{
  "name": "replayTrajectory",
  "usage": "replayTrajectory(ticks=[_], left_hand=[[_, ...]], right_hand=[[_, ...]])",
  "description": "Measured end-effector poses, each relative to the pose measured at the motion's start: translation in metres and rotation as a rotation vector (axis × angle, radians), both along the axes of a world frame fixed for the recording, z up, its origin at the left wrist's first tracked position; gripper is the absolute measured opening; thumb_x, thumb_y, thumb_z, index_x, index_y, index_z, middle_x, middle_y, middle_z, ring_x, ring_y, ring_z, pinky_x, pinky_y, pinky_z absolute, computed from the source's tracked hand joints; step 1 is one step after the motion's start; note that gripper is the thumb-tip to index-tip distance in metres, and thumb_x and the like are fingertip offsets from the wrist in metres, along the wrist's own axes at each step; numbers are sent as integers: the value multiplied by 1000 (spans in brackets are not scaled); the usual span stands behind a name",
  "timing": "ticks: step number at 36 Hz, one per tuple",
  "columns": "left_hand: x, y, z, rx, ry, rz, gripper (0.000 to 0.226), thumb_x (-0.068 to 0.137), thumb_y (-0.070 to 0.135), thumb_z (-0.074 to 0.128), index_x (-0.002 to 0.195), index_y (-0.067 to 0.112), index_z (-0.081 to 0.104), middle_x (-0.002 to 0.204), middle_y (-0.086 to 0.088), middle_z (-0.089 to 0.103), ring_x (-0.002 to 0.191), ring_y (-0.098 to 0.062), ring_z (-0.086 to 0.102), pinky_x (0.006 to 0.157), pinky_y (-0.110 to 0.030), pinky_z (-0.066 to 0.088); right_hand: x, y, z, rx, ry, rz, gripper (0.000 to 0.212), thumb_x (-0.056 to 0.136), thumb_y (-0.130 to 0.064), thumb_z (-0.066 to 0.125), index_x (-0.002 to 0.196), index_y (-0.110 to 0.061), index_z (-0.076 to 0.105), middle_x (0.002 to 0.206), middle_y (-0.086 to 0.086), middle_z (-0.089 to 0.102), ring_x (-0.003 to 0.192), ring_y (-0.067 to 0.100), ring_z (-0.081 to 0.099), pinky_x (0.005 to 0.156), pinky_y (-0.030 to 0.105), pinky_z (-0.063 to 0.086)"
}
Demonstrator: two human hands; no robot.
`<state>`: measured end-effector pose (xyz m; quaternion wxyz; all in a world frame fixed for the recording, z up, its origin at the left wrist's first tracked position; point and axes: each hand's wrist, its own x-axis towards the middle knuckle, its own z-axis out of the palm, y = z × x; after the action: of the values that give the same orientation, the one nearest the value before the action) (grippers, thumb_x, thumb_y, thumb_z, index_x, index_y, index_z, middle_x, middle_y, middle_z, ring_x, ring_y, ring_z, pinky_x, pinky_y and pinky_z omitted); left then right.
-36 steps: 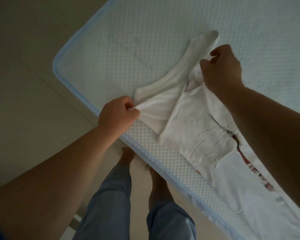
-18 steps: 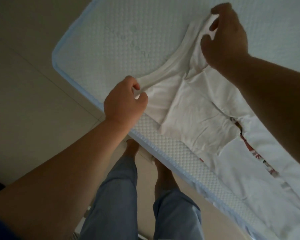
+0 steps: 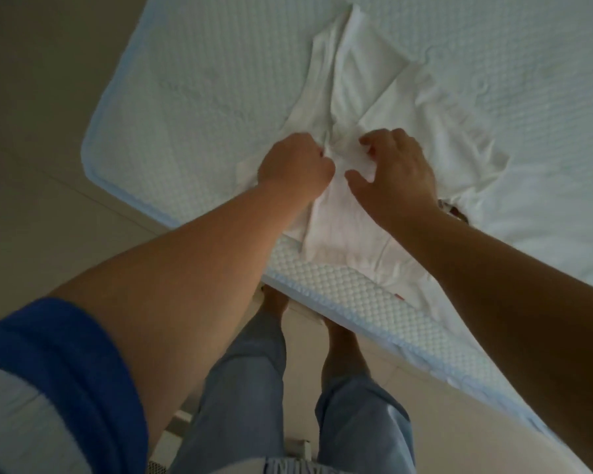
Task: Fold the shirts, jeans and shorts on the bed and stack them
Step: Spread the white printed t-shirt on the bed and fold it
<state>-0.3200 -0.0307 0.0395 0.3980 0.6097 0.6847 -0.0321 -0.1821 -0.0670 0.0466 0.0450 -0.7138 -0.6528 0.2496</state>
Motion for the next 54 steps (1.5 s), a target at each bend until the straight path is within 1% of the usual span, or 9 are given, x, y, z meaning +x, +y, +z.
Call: replayTrajectory(ticks=[6, 11, 19, 25, 28, 32, 38, 43, 54], left_hand=[[4, 6, -1, 35, 7, -33, 21, 83, 31, 56, 75, 16, 67, 83, -6, 65, 86, -27, 62, 64, -27, 37], [11, 9, -3, 69, -85, 76, 39, 84, 29, 59, 50, 23, 42, 55, 9, 43, 65, -16, 47, 59, -25, 29], [23, 24, -11, 186, -65, 85, 20, 90, 32, 53, 100, 22, 67, 102, 1, 67, 96, -20, 60, 76, -27, 44], [16, 20, -11, 293, 25, 226, 8, 86, 27, 53, 89, 23, 60, 90, 1, 63, 85, -18, 56, 66, -24, 34], [6, 10, -4, 339, 0, 332, 7, 82, 16, 52, 82, 22, 47, 70, 11, 48, 72, -12, 45, 57, -18, 23], [10, -17, 11, 357, -141, 140, 13, 82, 16, 52, 94, 18, 57, 69, 13, 49, 71, -15, 51, 62, -16, 27], [15, -22, 19, 436, 22, -454, 45, 85, 18, 52, 130, 10, 54, 118, -16, 57, 109, -33, 53, 86, -41, 40], [11, -25, 4, 210, 247, -967, 66, 95, 47, 33, 150, 18, 13, 159, 1, 3, 146, -19, -1, 114, -47, -1], [50, -37, 38, 181, 275, -866, 60, 88, 30, 49, 144, 13, 33, 152, -9, 29, 144, -24, 12, 115, -42, 1]], right_hand=[[3, 23, -10, -31, -43, 8, 30, 88, -35, 56, 113, -18, 56, 113, 6, 51, 105, 25, 51, 77, 33, 39], [12, 29, -3, 57, 93, -153, 13, 89, -29, 51, 92, -17, 56, 95, -2, 54, 84, 14, 48, 66, 22, 32], [20, 33, 1, 164, 248, -301, 11, 87, -27, 53, 88, -16, 56, 86, -10, 49, 76, 9, 48, 59, 7, 32], [7, 7, -4, 173, 202, -52, 30, 84, -24, 59, 108, -6, 64, 108, 12, 61, 104, 29, 55, 88, 34, 41], [4, -11, -9, 67, 128, 108, 51, 91, -34, 50, 136, -10, 46, 142, 10, 45, 136, 28, 34, 111, 40, 22], [4, -26, -18, -188, -86, 368, 73, 95, -55, 27, 150, -18, -2, 158, 3, -10, 144, 20, -16, 114, 45, -14], [20, -48, 1, -77, -150, 236, 73, 94, -54, 25, 150, -14, 2, 158, 5, -5, 144, 20, -13, 111, 48, -18], [59, -86, -7, -330, -247, 29, 80, 93, -60, 22, 148, -15, -15, 155, 6, -24, 141, 20, -25, 111, 46, -19], [110, -156, 24, -298, -131, -274, 69, 96, -49, 31, 151, -17, 5, 159, 1, -1, 144, 15, -10, 114, 35, -10]])
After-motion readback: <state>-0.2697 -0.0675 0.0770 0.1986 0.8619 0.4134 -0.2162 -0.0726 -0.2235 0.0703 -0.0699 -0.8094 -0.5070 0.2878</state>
